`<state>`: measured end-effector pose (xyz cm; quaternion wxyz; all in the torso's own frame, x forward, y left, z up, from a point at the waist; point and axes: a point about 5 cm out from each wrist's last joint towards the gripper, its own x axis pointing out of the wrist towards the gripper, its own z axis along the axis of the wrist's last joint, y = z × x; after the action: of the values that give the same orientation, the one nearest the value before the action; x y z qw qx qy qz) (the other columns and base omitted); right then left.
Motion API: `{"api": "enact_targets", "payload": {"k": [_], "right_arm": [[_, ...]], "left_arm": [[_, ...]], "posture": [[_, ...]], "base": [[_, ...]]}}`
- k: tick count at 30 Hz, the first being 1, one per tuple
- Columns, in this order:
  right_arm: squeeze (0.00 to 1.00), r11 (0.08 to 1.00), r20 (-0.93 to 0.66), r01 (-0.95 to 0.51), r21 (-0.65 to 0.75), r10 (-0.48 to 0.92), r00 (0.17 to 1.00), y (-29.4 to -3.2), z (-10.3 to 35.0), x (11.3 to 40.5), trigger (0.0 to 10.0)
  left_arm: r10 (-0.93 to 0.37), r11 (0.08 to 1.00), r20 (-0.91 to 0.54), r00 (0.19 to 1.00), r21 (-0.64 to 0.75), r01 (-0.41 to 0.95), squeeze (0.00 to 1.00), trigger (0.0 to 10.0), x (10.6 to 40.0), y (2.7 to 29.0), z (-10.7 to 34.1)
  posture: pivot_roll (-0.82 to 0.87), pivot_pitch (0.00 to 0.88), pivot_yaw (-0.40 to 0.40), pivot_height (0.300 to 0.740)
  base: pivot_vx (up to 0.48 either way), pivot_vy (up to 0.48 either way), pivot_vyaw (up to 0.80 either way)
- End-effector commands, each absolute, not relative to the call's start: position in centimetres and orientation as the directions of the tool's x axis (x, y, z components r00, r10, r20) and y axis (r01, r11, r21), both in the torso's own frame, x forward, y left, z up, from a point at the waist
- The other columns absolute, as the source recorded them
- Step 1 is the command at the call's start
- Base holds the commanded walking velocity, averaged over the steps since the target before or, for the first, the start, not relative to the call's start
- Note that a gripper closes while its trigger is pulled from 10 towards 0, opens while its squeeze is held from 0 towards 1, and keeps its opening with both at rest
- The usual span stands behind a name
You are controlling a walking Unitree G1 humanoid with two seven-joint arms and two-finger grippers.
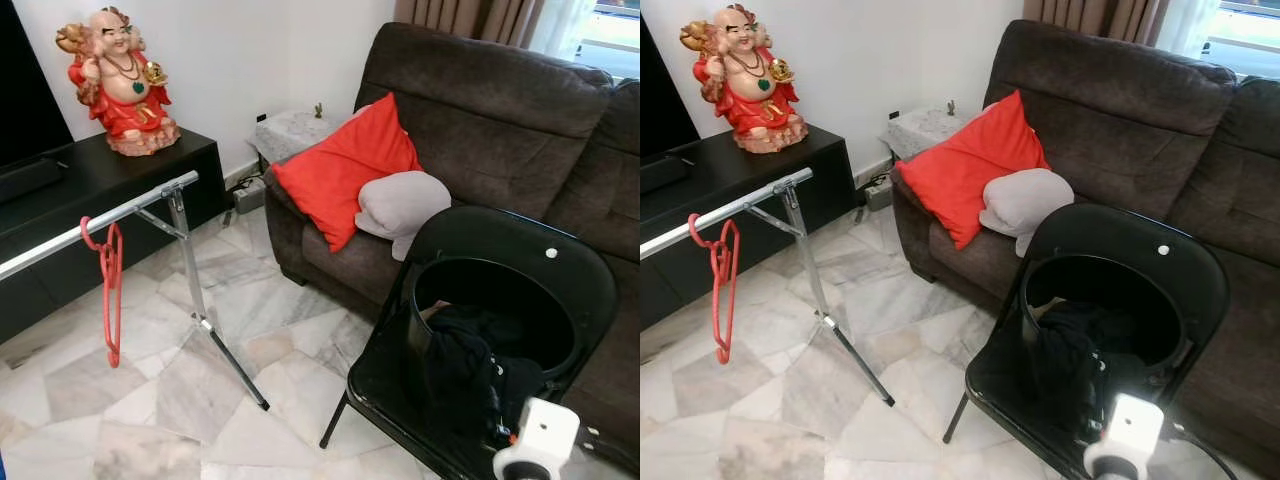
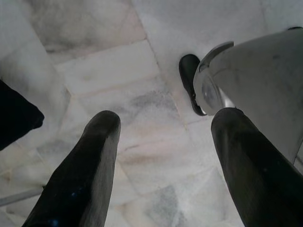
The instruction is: Hang hanger
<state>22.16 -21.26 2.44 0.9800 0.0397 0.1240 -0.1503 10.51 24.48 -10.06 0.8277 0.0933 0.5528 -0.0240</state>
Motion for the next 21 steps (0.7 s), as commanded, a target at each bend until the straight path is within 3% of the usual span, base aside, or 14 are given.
{"api": "enact_targets", "payload": {"k": [1,2,4,5,6,8,10,21], "right_arm": [[1.00,0.943,-0.300,0.329,0.040,-0.303,0.905,-21.4,1.7,21.7,10.0],[1.00,0.941,-0.305,0.334,0.044,-0.306,0.902,-21.4,1.7,21.6,10.0],[0.59,0.941,-0.316,0.334,0.049,-0.303,0.899,-21.3,1.5,21.1,10.0],[0.59,0.942,-0.320,0.333,0.050,-0.301,0.898,-21.2,1.4,21.0,10.0],[0.45,0.941,-0.332,0.336,0.050,-0.301,0.894,-21.2,1.1,20.5,10.0],[0.41,0.940,-0.340,0.337,0.052,-0.300,0.891,-21.2,0.9,20.3,10.0],[0.01,0.938,-0.355,0.342,0.048,-0.304,0.884,-21.3,0.7,19.9,10.0],[0.00,0.931,-0.391,0.365,0.024,-0.327,0.860,-22.2,0.0,20.7,10.0]], "left_arm": [[0.065,0.979,-0.926,0.373,0.132,0.157,0.00,10.0,10.1,24.5,-10.2],[0.065,0.979,-0.926,0.372,0.132,0.158,0.00,10.0,10.1,24.5,-10.2],[0.063,0.978,-0.927,0.371,0.131,0.163,0.00,10.0,10.1,24.6,-10.2],[0.062,0.977,-0.927,0.370,0.131,0.165,0.00,10.0,10.1,24.6,-10.2],[0.062,0.977,-0.927,0.369,0.132,0.168,0.00,10.0,10.0,24.6,-10.2],[0.062,0.977,-0.928,0.368,0.132,0.169,0.00,10.0,10.0,24.6,-10.2],[0.061,0.976,-0.928,0.368,0.133,0.173,0.00,10.0,10.0,24.7,-10.1],[0.063,0.975,-0.925,0.374,0.137,0.174,0.00,10.0,10.2,24.8,-10.1]], "posture": [[0.00,0.000,-0.003,0.740],[0.00,0.000,-0.002,0.740],[-0.01,0.000,0.004,0.740],[-0.01,0.000,0.004,0.740],[-0.01,0.000,0.007,0.740],[-0.01,0.000,0.008,0.740],[-0.01,0.000,0.011,0.740],[-0.01,0.000,0.017,0.740]], "base": [[0.000,0.000,0.00],[0.000,0.000,0.00],[0.000,0.000,0.00],[0.000,0.000,0.00],[0.000,0.000,0.00],[0.000,0.000,0.00],[0.000,0.000,0.00],[0.000,0.000,0.00]]}}
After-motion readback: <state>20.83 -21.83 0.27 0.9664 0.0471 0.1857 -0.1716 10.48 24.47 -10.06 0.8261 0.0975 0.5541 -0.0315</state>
